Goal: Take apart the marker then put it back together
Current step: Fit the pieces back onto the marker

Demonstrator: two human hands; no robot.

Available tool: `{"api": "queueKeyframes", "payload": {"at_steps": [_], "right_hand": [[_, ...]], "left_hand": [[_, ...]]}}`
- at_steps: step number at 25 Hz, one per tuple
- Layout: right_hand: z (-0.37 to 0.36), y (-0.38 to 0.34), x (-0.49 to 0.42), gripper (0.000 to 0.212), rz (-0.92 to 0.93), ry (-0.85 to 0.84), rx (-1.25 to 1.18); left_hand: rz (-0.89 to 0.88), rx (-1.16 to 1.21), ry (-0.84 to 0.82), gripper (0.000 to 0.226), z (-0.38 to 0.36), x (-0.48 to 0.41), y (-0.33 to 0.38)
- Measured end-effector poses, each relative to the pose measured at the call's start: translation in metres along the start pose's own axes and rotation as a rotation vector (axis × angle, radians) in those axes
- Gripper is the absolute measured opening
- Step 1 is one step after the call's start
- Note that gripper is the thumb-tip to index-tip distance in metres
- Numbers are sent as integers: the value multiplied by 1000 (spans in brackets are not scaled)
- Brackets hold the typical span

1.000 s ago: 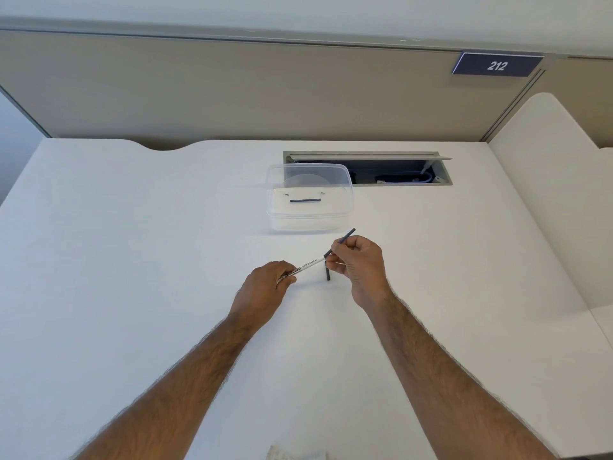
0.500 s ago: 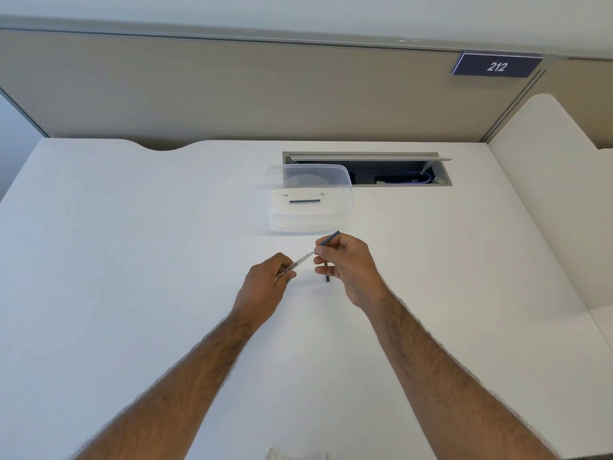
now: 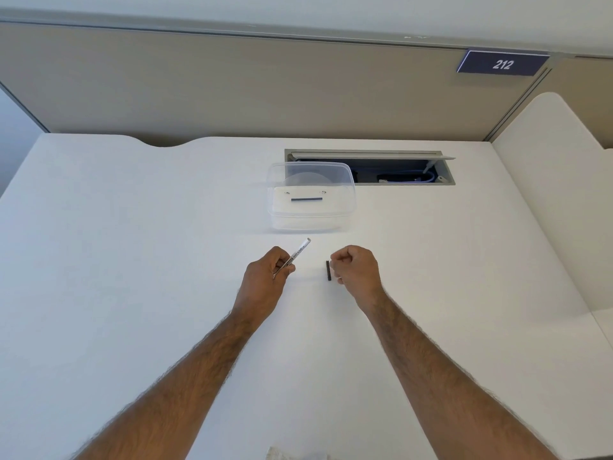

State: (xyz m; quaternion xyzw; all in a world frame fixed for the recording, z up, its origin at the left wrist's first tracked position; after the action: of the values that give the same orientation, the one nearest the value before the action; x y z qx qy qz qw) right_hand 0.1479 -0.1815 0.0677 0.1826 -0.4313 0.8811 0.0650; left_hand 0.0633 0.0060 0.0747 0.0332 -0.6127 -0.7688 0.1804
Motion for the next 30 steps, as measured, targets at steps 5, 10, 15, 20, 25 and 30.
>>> {"api": "queueKeyframes", "payload": {"at_steps": [5, 10, 15, 20, 25, 30], "right_hand": [[-15, 19, -3, 9, -1, 9, 577], [-29, 14, -7, 16, 46, 49, 817], [-24, 17, -7, 13, 36, 72, 678], [-6, 12, 2, 2, -6, 34, -26], [17, -9, 15, 6, 92, -41, -334], [20, -22, 21, 7, 157, -74, -364]], "left_hand": [[-4, -32, 0, 15, 2, 1, -1], [0, -53, -17, 13, 4, 3, -3], [8, -60, -25, 12, 9, 2, -6], [12, -91, -17, 11, 13, 3, -6], [4, -126, -17, 10, 14, 6, -6], [6, -159, -26, 10, 14, 9, -4]]}}
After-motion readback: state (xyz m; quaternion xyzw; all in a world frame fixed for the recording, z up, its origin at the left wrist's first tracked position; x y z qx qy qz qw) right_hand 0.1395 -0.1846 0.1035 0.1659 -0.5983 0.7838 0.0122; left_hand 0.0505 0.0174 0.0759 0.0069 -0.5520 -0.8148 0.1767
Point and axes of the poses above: each hand's wrist, its own x-axis away from the middle knuckle, its own z-axis out of the back of the hand, y = z × x, the point moved 2 cm from there along -x, towards the middle knuckle, and after that the axes turned 15 degrees about x, right-handed, at the moved point
